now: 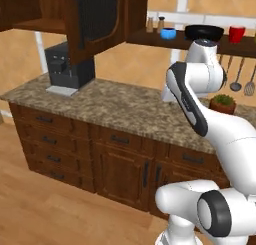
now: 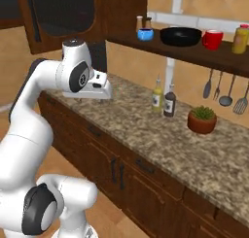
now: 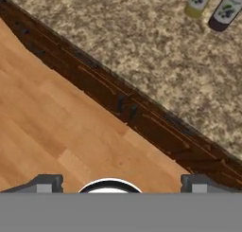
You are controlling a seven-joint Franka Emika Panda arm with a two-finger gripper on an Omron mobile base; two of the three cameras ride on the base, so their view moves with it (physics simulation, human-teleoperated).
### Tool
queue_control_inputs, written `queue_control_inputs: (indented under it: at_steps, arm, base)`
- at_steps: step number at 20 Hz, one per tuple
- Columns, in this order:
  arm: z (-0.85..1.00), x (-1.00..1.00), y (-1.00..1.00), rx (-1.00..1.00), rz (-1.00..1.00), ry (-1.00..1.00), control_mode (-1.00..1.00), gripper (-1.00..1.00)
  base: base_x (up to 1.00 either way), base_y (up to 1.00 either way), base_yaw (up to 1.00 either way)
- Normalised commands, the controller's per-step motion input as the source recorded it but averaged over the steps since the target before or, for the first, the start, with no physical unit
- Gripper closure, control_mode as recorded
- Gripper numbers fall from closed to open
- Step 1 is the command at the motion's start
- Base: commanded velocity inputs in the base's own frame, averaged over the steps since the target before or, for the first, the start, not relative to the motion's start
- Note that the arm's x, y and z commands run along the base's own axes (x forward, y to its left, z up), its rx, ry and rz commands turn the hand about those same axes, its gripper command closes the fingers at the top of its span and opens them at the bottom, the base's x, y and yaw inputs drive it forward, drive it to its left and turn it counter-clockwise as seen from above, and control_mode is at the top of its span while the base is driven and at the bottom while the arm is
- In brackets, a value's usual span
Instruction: Gather all objects into one cabinet and sort the glasses and bowls to opposite sides.
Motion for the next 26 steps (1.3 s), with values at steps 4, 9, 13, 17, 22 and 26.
queue_control_inputs:
  at_steps: [4,9,13,17,22,26]
  arm:
    - [0.0,0.0,0.0,0.0,0.0,0.0,1.0,-1.0]
    - [0.0,0.0,0.0,0.0,0.0,0.0,1.0,-1.0]
    - [0.0,0.0,0.0,0.0,0.0,0.0,1.0,-1.0]
    - [0.0,0.0,0.0,0.0,0.0,0.0,1.0,-1.0]
    - [0.0,0.0,0.0,0.0,0.0,0.0,1.0,-1.0]
    - [0.0,0.0,0.0,0.0,0.0,0.0,1.0,-1.0]
  base:
    - [-0.39,0.93,0.41]
    - [-0.04,1.0,0.21]
    - [0.26,1.0,0.07]
    - [0.46,1.0,0.0]
    - [0.53,1.0,-0.14]
    - [0.38,0.87,-0.54]
